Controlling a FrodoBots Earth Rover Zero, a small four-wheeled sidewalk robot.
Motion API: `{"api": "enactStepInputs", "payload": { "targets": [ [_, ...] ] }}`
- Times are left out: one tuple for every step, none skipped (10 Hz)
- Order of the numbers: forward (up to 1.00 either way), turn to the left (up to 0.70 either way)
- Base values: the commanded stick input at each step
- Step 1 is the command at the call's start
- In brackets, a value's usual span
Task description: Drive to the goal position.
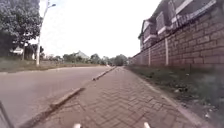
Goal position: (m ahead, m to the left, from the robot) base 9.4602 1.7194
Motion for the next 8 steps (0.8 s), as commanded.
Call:
{"api": "enactStepInputs", "payload": {
  "targets": [
    [0.5,-0.5],
    [0.5,-0.5],
    [0.5,-0.5],
    [0.5,-0.5],
    [0.5,0.0],
    [0.5,0.0],
    [0.5,0.0],
    [0.5,0.0]
  ]
}}
